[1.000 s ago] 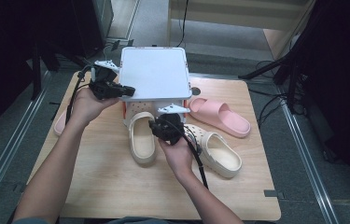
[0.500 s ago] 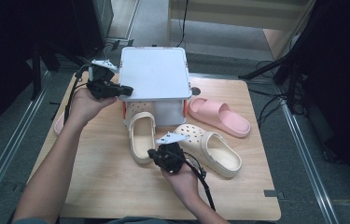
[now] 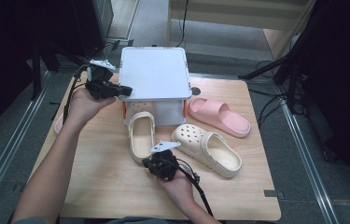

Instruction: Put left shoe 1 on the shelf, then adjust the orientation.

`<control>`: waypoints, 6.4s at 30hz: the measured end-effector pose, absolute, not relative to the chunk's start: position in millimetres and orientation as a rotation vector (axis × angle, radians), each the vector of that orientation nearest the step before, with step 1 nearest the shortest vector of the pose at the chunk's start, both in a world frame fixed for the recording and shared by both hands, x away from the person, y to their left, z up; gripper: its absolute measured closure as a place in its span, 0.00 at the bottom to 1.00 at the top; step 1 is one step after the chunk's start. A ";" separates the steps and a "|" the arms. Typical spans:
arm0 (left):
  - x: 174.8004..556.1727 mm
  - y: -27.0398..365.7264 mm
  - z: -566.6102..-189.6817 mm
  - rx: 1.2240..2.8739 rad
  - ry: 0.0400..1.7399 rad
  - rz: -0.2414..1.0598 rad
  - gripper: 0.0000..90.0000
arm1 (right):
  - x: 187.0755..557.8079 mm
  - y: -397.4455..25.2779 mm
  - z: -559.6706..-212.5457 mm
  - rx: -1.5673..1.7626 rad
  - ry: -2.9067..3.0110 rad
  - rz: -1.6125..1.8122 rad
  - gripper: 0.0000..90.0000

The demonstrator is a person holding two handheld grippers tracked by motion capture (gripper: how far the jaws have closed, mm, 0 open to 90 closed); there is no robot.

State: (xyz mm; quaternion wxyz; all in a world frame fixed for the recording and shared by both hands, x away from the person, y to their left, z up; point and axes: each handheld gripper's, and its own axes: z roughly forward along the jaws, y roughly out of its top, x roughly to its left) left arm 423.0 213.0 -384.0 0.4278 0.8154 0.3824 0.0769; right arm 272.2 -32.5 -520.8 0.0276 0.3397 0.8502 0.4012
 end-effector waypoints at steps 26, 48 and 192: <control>424.0 215.5 -384.1 2.026 0.971 0.191 0.94 | 347.8 14.0 -509.8 1.047 2.472 1.228 1.00; 425.0 217.0 -385.1 2.014 0.975 0.180 0.95 | 389.7 29.4 -512.2 1.117 2.398 1.196 1.00; 303.7 174.0 -487.6 2.046 1.010 0.115 0.86 | 308.4 -94.1 -482.2 0.898 2.732 1.256 0.79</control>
